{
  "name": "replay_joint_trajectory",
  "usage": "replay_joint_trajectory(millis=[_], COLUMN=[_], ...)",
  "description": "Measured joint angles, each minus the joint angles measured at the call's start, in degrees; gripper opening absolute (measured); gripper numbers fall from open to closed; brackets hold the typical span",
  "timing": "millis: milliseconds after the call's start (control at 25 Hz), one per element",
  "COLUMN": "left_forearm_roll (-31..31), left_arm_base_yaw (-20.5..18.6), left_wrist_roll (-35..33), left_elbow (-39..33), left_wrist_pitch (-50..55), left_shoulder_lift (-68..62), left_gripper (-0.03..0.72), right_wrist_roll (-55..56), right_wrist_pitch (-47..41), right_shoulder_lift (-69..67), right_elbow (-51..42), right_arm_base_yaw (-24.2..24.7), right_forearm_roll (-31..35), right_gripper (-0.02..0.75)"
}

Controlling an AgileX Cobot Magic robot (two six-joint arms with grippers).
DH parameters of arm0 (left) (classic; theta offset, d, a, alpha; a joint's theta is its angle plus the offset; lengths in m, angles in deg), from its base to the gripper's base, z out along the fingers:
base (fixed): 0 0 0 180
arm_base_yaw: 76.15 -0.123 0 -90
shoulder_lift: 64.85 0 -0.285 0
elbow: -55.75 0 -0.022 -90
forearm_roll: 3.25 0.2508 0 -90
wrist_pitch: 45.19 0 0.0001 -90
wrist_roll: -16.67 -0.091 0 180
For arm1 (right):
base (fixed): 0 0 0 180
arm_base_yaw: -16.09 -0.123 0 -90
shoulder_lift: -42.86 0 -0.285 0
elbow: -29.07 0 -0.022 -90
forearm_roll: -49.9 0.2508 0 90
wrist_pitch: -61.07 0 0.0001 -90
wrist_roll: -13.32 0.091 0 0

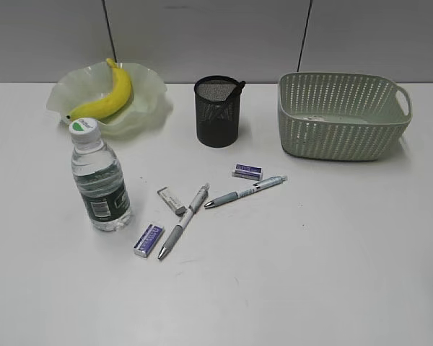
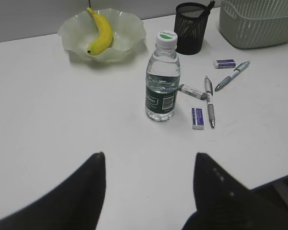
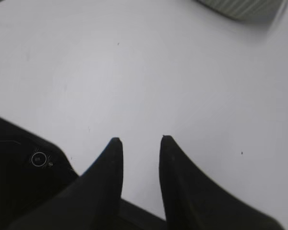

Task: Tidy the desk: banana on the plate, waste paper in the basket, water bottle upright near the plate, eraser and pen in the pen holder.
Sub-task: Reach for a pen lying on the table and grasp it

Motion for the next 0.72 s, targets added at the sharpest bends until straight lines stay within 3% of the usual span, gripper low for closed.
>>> replay_joint_trajectory(millis=[280, 440, 720], left_forearm_roll=[-1.4, -8.5, -21.5], left_arm_base_yaw=[0.0, 0.0, -0.3], left_wrist_roll=[-0.1, -1.8, -9.3], left_elbow=[0.0, 1.4, 9.1], left_wrist_pitch=[-0.1, -2.1, -7.6], left_shoulder_lift=[-0.2, -6.6, -36.3], left_gripper=[0.435, 0.435, 0.435], right_wrist_roll=[-5.5, -6.2, -6.2], right_wrist_pitch=[-4.7, -4.3, -4.2], right_shoulder_lift=[32.6, 47.4, 49.6], right_elbow=[-14.5, -15.3, -15.4], right_arm_base_yaw=[0.0, 0.0, 0.0], right_forearm_roll=[4.0, 3.8, 4.0], right_gripper=[0.225, 0.225, 0.225])
